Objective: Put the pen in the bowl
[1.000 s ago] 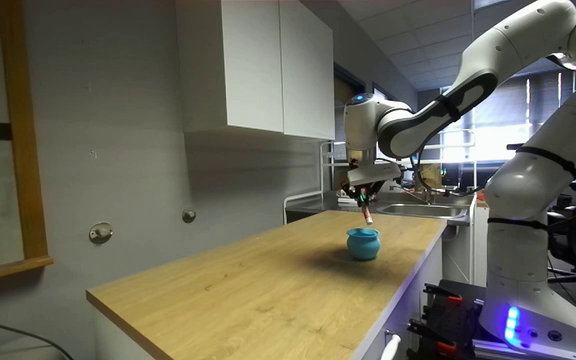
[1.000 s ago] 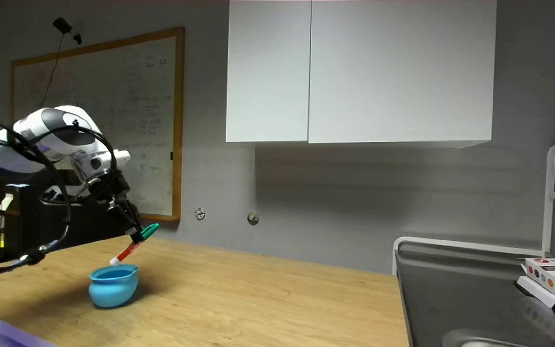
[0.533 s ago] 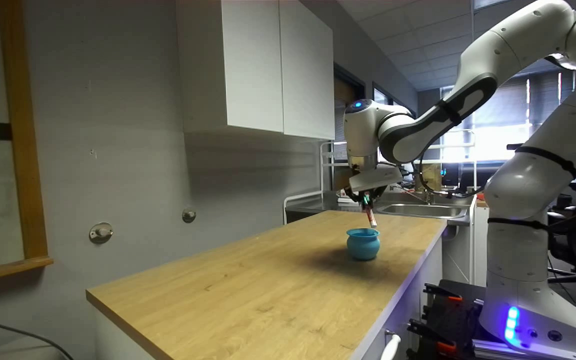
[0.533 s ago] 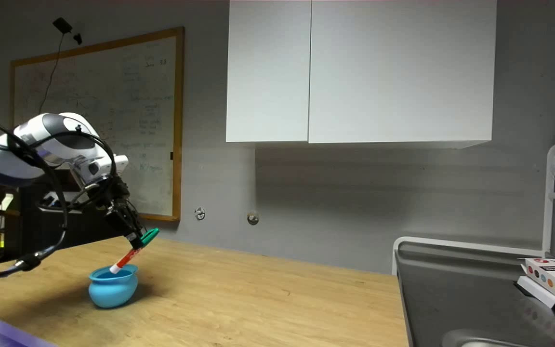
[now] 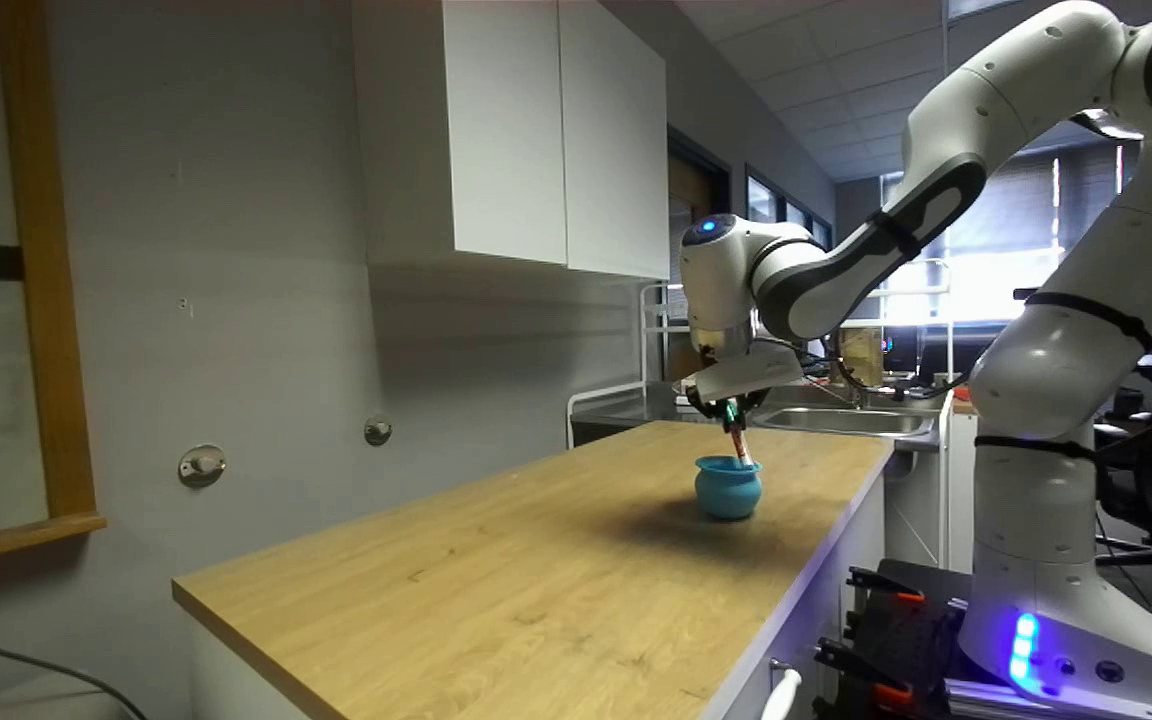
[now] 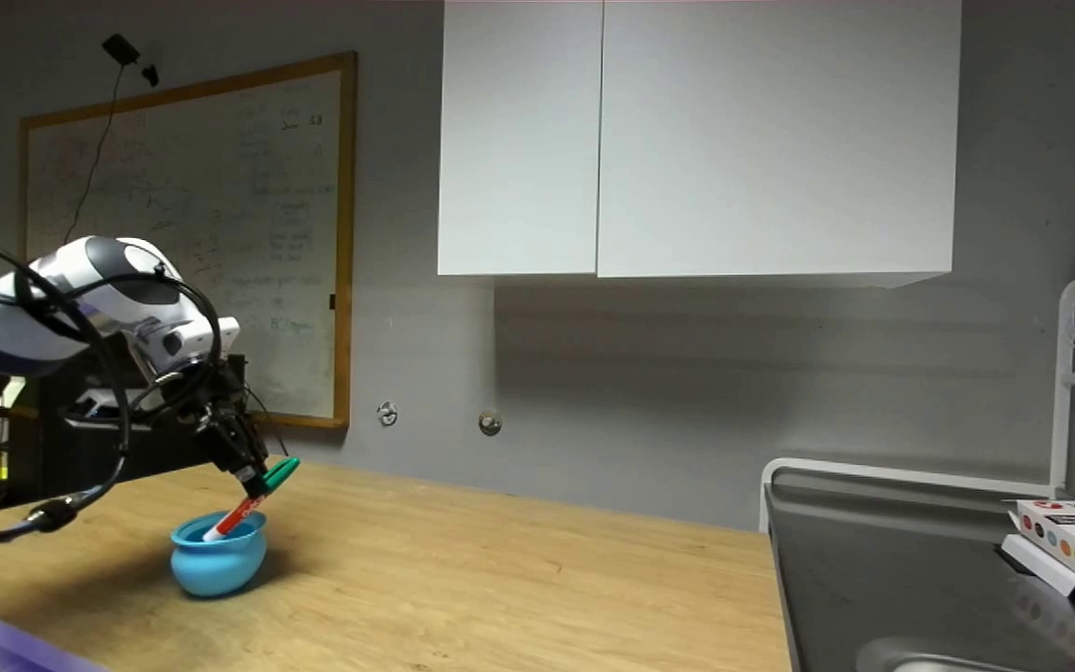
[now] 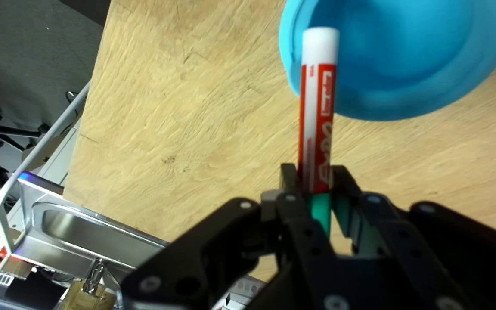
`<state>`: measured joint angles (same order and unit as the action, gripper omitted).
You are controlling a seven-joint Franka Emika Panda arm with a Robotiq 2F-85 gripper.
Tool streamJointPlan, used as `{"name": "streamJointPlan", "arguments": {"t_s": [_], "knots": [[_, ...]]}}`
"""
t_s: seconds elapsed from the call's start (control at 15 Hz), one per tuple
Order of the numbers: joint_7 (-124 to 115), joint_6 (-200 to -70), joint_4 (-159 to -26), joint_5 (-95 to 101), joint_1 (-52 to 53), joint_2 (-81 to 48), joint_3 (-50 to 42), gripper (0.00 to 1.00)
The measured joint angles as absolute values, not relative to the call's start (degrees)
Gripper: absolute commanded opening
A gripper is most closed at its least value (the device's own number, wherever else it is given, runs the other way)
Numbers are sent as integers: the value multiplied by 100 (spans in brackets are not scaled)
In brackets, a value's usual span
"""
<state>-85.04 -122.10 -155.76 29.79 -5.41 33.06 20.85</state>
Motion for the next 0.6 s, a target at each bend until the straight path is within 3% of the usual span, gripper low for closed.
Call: {"name": "streamJointPlan", "arguments": {"t_s": [0.6], "knots": [[-8956,-11893,-15536,3062,-199,2922,2203,8]]}}
